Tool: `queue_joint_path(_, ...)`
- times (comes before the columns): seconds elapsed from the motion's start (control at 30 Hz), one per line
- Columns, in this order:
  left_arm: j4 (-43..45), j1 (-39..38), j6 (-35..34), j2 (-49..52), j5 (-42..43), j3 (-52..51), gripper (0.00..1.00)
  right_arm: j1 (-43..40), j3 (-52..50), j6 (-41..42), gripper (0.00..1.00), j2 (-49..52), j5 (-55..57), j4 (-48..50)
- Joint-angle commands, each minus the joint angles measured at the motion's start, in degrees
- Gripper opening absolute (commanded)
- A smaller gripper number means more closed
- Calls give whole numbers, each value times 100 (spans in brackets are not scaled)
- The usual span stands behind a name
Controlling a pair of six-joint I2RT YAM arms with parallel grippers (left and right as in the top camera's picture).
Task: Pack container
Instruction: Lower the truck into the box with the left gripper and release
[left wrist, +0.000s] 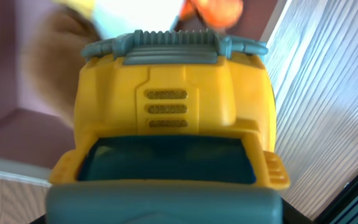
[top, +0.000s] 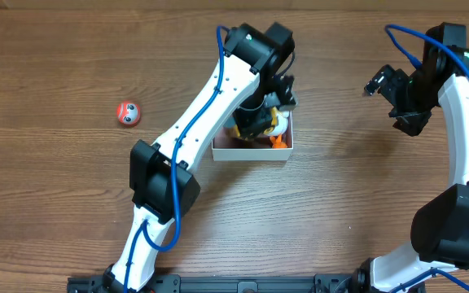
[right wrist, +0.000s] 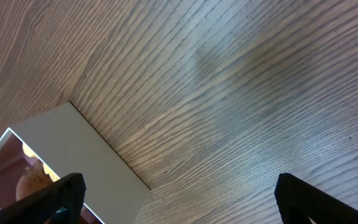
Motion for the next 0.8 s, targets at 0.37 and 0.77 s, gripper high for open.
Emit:
queue_joint_path(0.37, 656, 118, 337, -46, -240, -909, 45, -4, 92, 28, 100, -70, -31, 17)
queue_joint_path(0.77, 409, 114, -382, -686, -179, -330, 100, -4, 92, 28, 100, -70, -31, 17)
